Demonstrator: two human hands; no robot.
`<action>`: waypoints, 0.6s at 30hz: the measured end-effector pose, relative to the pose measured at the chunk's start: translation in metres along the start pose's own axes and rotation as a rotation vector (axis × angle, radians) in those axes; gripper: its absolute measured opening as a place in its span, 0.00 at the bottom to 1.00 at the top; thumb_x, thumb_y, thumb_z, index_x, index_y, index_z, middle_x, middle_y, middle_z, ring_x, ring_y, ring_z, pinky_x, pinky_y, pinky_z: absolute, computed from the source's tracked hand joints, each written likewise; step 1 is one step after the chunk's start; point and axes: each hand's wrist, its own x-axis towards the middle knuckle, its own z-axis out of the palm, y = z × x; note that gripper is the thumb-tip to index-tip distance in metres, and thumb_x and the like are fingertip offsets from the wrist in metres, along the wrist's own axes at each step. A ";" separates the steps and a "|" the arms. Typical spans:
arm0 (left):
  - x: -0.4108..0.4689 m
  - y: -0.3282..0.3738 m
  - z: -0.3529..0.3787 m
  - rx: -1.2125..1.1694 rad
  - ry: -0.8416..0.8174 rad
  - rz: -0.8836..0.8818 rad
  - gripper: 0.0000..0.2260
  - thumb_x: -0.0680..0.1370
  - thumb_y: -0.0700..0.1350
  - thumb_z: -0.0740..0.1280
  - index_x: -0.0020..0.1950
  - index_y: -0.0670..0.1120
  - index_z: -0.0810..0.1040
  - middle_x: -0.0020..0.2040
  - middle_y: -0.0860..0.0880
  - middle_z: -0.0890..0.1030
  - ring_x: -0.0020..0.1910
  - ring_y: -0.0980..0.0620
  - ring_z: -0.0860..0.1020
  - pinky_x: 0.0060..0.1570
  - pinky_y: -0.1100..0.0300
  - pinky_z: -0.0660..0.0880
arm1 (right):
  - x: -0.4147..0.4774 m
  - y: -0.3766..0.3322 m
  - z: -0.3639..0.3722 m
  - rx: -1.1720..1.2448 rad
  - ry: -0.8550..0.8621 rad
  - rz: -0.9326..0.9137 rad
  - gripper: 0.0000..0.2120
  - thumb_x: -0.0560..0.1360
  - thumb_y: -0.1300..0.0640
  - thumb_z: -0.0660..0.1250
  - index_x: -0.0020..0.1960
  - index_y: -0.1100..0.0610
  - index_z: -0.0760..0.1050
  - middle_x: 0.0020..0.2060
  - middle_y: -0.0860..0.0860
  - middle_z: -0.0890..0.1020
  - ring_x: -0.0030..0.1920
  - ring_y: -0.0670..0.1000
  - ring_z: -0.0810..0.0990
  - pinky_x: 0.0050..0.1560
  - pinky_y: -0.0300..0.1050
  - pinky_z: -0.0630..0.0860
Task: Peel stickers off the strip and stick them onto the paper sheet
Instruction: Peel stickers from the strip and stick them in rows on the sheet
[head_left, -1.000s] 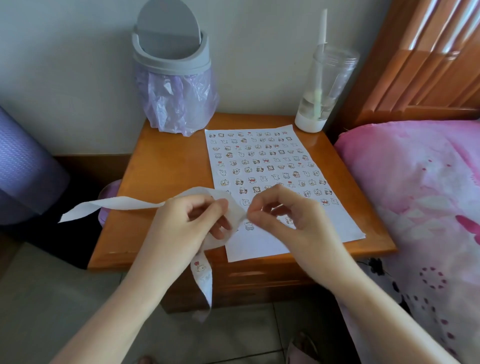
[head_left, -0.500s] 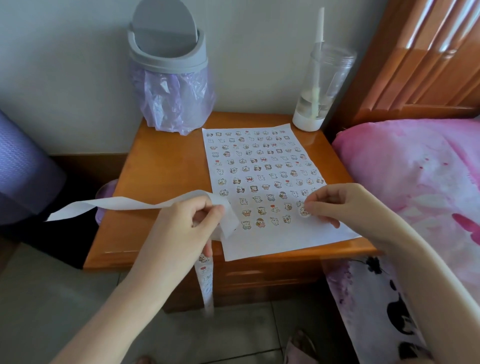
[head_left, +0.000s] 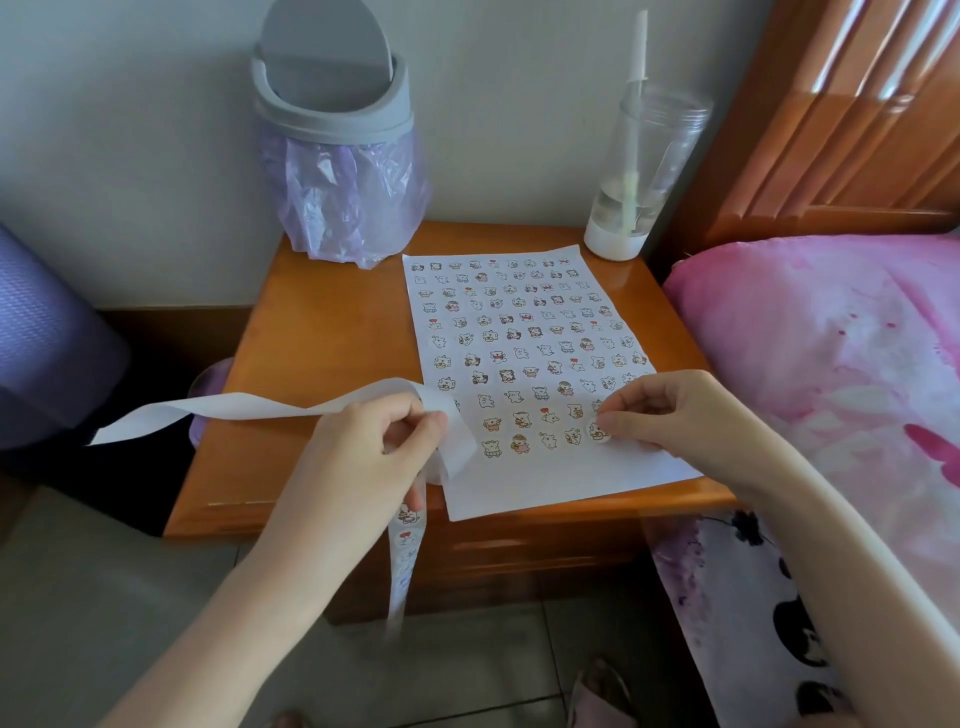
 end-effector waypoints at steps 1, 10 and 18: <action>0.000 0.000 0.000 0.001 0.001 0.001 0.08 0.77 0.51 0.63 0.40 0.51 0.78 0.22 0.55 0.77 0.25 0.57 0.79 0.29 0.73 0.72 | 0.000 0.001 0.000 0.002 0.006 -0.002 0.02 0.71 0.58 0.72 0.43 0.55 0.82 0.37 0.49 0.84 0.28 0.37 0.75 0.27 0.26 0.68; 0.000 0.001 0.000 0.004 0.011 0.000 0.10 0.77 0.50 0.63 0.38 0.50 0.77 0.22 0.58 0.77 0.26 0.58 0.79 0.28 0.75 0.71 | 0.000 0.003 0.004 -0.004 0.048 -0.024 0.00 0.70 0.59 0.72 0.41 0.55 0.82 0.38 0.52 0.84 0.37 0.50 0.78 0.39 0.42 0.73; 0.000 0.001 0.000 0.010 0.020 -0.003 0.09 0.77 0.50 0.63 0.42 0.49 0.79 0.23 0.55 0.77 0.26 0.58 0.79 0.28 0.73 0.72 | 0.000 0.005 0.006 -0.022 0.066 -0.053 0.00 0.70 0.59 0.72 0.41 0.55 0.82 0.36 0.50 0.84 0.34 0.45 0.76 0.36 0.37 0.72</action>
